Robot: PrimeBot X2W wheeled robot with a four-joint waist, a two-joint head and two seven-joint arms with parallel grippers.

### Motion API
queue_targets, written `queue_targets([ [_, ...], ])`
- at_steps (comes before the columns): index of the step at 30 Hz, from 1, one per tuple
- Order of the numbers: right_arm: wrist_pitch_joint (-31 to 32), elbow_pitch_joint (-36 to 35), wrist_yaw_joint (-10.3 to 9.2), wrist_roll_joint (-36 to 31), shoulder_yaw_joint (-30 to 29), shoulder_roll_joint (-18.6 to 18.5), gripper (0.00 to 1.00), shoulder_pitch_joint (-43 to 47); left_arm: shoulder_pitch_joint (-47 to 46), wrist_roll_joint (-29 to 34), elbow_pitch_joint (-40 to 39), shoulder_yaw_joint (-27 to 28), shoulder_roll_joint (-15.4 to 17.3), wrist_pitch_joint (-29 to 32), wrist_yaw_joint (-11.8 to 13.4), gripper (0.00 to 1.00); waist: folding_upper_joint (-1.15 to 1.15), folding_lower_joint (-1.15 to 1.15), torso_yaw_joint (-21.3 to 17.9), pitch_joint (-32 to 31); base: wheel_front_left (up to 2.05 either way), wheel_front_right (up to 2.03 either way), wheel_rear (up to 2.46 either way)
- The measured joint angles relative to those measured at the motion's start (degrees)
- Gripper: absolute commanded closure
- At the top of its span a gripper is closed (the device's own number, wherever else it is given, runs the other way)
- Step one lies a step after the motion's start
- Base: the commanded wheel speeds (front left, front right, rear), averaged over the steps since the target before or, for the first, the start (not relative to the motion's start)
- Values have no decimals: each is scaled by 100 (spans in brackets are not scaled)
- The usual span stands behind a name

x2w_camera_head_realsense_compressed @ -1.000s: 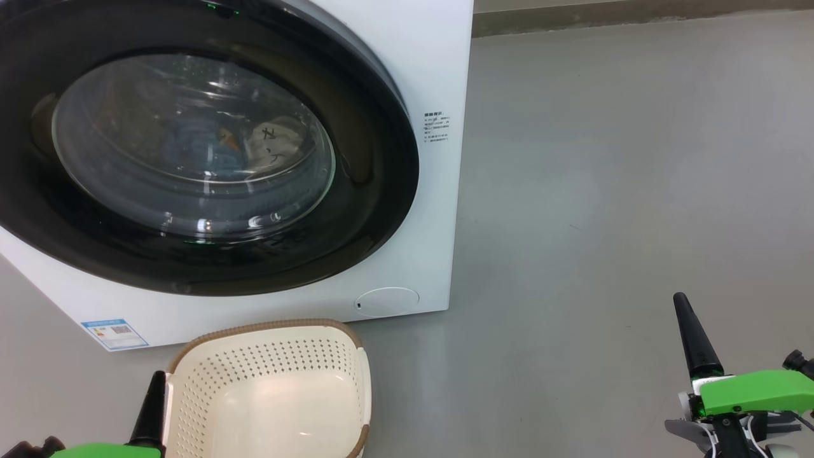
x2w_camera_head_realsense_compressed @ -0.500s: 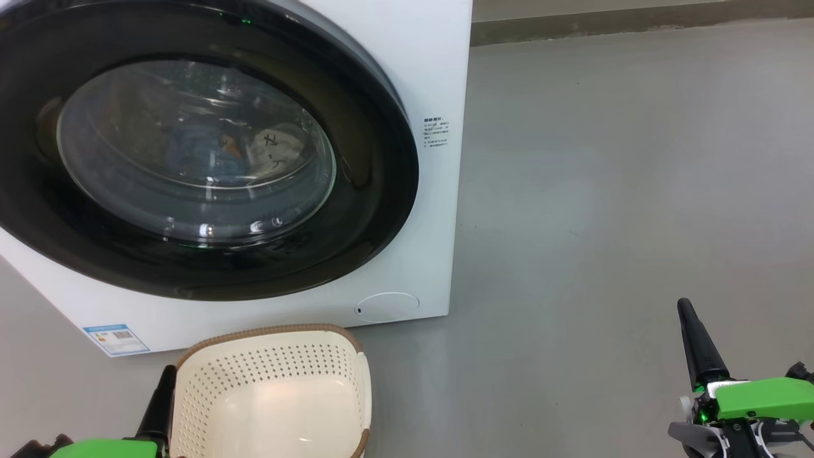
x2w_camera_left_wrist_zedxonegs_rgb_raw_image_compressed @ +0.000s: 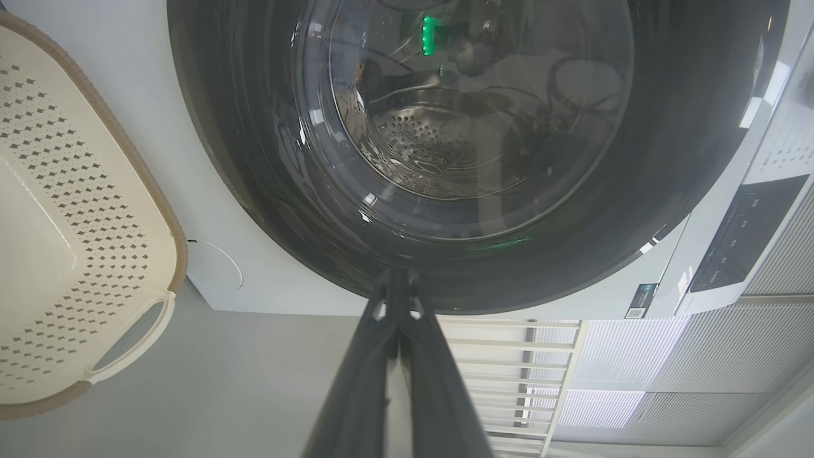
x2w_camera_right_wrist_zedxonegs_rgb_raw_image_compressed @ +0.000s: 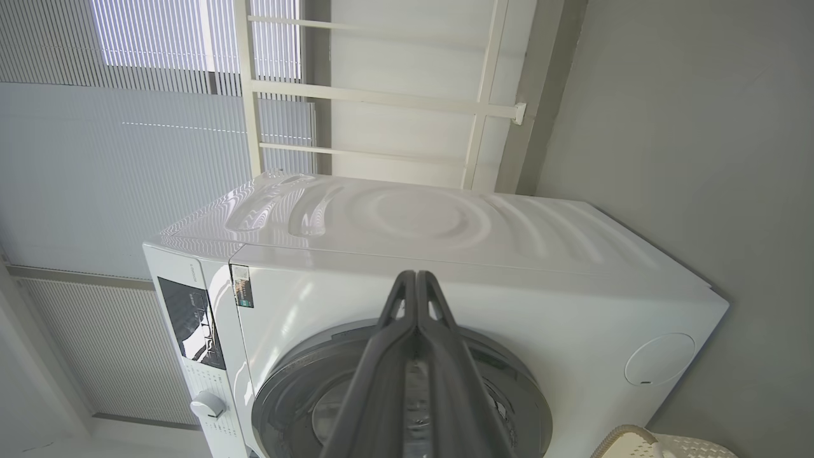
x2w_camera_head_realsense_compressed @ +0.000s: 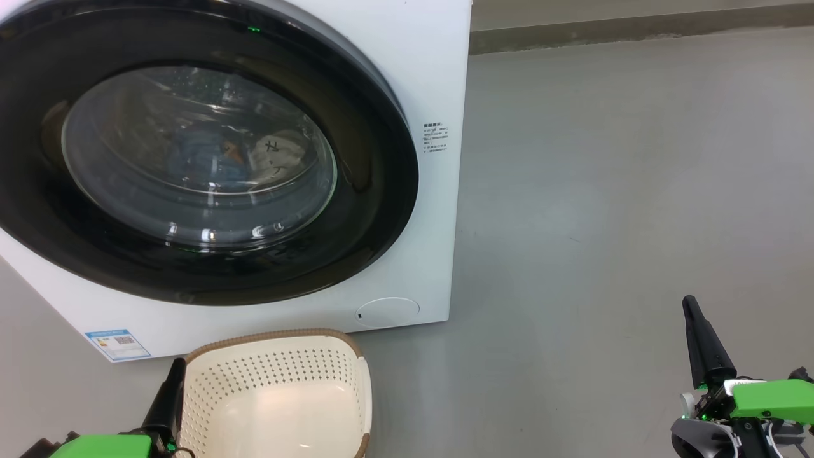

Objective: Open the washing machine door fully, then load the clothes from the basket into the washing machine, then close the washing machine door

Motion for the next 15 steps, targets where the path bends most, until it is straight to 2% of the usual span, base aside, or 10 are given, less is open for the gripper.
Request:
queue_targets([
  [4, 59, -11, 0, 183, -31, 18, 100, 3, -10, -250, 15, -1, -18, 67, -1, 100, 0, 0, -1, -22, 0, 0, 0],
  [15, 65, -19, -41, 268, -54, 20, 100, 25, -11, -266, 19, -2, -26, 68, -1, 100, 0, 0, -1, -23, 0, 0, 0],
])
